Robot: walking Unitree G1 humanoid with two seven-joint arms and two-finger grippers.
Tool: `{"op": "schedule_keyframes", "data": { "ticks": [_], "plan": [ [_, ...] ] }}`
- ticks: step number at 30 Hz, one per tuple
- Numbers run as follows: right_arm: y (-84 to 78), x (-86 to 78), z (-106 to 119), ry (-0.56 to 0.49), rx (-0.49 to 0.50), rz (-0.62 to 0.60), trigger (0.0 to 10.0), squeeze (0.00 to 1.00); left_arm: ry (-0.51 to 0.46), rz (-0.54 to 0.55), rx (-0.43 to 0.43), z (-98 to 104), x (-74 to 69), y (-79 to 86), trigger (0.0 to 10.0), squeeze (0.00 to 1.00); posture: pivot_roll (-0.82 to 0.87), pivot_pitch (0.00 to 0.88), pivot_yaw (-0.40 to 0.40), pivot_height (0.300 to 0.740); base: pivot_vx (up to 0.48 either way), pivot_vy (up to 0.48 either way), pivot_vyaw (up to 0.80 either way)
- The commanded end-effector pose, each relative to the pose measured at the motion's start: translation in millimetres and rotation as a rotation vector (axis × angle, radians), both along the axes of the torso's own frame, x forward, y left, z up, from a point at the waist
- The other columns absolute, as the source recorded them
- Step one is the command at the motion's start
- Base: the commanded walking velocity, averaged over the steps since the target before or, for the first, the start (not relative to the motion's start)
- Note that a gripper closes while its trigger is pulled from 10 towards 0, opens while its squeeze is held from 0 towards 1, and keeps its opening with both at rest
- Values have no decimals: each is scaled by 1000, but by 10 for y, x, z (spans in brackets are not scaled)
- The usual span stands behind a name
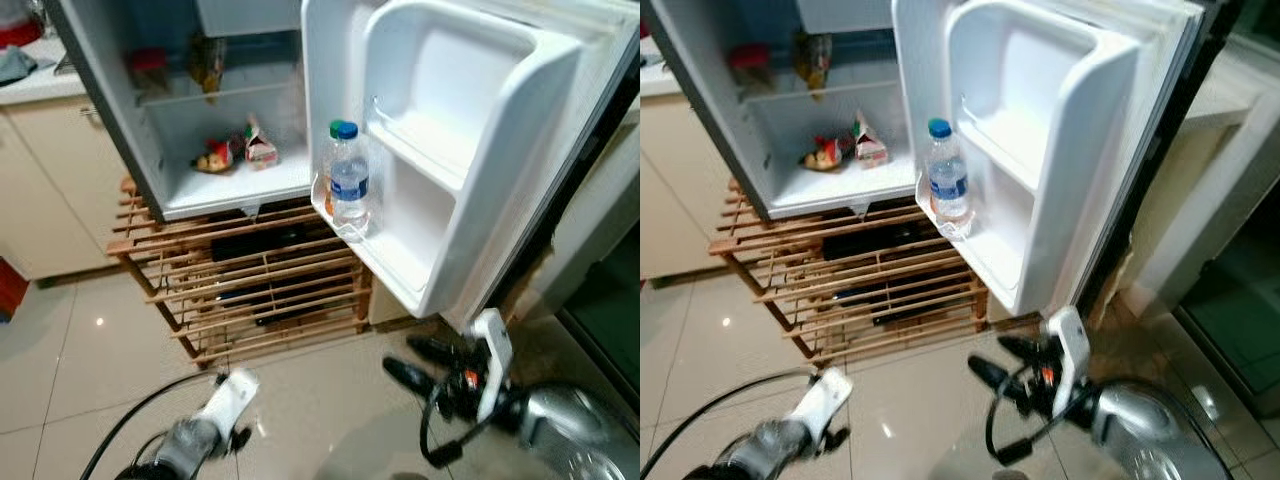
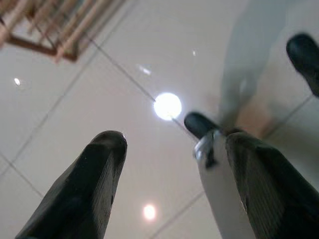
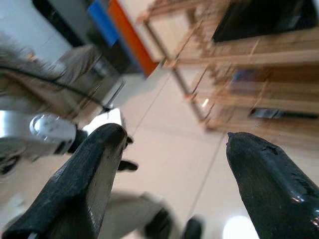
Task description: Restocking fridge
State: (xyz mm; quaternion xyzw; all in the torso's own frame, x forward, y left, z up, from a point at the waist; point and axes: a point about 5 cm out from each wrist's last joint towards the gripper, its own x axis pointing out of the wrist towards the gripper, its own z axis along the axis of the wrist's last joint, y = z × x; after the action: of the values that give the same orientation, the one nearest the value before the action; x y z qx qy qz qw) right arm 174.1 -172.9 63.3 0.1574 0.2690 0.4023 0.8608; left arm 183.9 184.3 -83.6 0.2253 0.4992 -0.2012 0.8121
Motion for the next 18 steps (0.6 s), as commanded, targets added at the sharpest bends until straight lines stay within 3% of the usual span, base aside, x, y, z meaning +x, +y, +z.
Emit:
{"op": "schedule_keyframes", "data": {
  "ticks": [1,2,3,4,6,7,10,11,12,14,16,18],
  "plan": [
    [-1,-14,19,4,-17,14,10000,8,-33,-21,3,29,68,-38,10000,0,-234,0,69,740,0,0,0],
    [-1,-14,19,4,-17,14,10000,8,-33,-21,3,29,68,-38,10000,0,-234,0,69,740,0,0,0],
    [-134,-109,-151,74,-105,12,10000,0,-44,-34,2,37,95,-84,10000,0,-235,0,66,740,0,0,0],
    [-134,-109,-151,74,-105,12,10000,0,-44,-34,2,37,95,-84,10000,0,-235,0,66,740,0,0,0],
    [-303,-317,-367,161,-230,67,10000,4,-54,-45,6,43,117,-116,10000,0,-237,0,63,740,0,0,0],
    [-303,-317,-367,161,-230,67,10000,4,-54,-45,6,43,117,-116,10000,0,-237,0,63,740,0,0,0],
    [-725,-684,-759,330,-545,144,10000,0,-55,-48,13,49,122,-75,10000,0,-241,0,66,740,0,0,0],
    [-890,-734,-833,372,-638,126,10000,0,-55,-51,14,53,126,-66,10000,0,-241,0,66,740,0,0,0],
    [-999,-747,-863,394,-689,102,10000,0,-54,-53,14,55,129,-63,10000,0,-241,0,66,740,0,0,0],
    [-1054,-746,-873,404,-710,85,10000,0,-54,-54,15,56,131,-63,10000,0,-241,0,66,740,0,0,0],
    [-1211,-689,-861,378,-830,57,10000,0,-55,-57,15,59,138,-66,10000,0,-246,0,73,740,0,0,0],
    [-1518,-390,-761,282,-1040,-146,10000,0,-55,-60,16,62,145,-68,10000,0,-248,0,77,740,0,0,0]
  ]
}}
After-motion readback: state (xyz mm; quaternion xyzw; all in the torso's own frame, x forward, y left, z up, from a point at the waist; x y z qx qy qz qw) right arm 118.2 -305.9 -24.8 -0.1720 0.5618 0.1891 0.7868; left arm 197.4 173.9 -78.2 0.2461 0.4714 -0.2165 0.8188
